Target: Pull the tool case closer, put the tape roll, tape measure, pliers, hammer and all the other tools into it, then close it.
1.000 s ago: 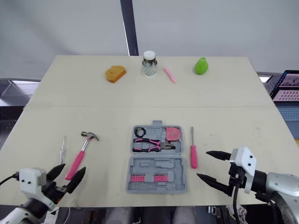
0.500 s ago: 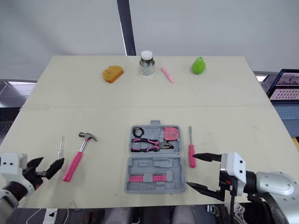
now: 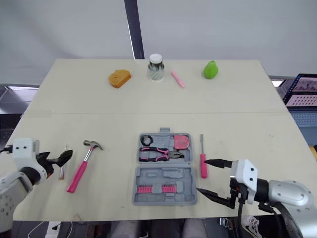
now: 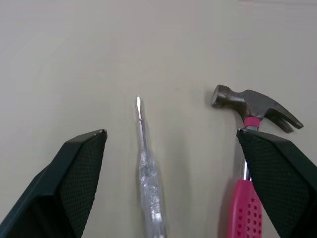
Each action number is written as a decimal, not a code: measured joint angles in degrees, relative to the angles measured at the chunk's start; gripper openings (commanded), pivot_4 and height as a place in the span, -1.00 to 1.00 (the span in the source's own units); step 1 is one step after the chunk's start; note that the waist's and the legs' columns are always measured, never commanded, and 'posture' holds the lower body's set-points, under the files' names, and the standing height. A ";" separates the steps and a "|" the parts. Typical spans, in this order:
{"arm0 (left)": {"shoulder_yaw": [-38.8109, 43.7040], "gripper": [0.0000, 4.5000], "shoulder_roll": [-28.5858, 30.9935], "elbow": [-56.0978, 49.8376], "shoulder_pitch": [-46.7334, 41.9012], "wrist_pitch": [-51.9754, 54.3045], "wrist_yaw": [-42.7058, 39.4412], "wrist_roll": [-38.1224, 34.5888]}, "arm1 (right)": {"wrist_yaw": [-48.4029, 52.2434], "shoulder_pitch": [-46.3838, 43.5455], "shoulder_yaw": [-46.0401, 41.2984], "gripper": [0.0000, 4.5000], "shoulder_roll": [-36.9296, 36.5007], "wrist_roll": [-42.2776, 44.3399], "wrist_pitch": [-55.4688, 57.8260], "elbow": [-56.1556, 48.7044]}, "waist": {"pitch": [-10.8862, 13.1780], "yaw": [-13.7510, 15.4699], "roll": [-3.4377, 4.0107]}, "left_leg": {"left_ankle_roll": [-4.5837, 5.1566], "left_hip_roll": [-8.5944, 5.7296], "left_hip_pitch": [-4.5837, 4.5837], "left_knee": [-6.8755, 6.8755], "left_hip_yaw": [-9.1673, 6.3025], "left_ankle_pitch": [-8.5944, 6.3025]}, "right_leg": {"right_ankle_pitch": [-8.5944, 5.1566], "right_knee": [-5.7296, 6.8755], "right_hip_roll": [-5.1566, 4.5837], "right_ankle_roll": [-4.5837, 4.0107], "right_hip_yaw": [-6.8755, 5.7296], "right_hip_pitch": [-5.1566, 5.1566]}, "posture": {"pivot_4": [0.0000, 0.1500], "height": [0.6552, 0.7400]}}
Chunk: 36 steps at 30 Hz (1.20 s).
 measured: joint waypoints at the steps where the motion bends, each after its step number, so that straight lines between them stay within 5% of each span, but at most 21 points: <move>1: -0.23 1.00 -0.01 -0.07 -0.29 1.08 0.56 0.20 | -0.30 0.17 0.00 0.99 0.00 -0.01 0.04 0.00 | 0.00 -0.05 0.00 | -0.01 0.02 0.01 0.00 0.01 0.01 | 0.00 0.00 0.04 0.00 0.03 0.00 | 1.00 -0.06; 14: -0.55 1.00 -2.69 -0.44 -0.77 7.28 2.96 2.73 | -1.82 0.92 -0.04 0.99 -0.05 -0.02 1.03 -0.02 | 0.00 0.12 -0.01 | -0.08 0.06 0.00 0.00 -0.02 0.04 | 0.00 -0.01 0.10 -0.02 0.15 -0.02 | 1.00 -0.06; 36: -5.07 1.00 -3.20 8.34 -4.46 2.47 0.18 8.99 | -2.66 3.07 -2.88 0.99 -0.47 0.00 2.28 -1.40 | -0.06 0.33 0.06 | -0.09 0.04 0.04 0.00 -0.02 0.08 | 0.00 0.00 0.07 -0.02 0.14 -0.03 | 1.00 -0.06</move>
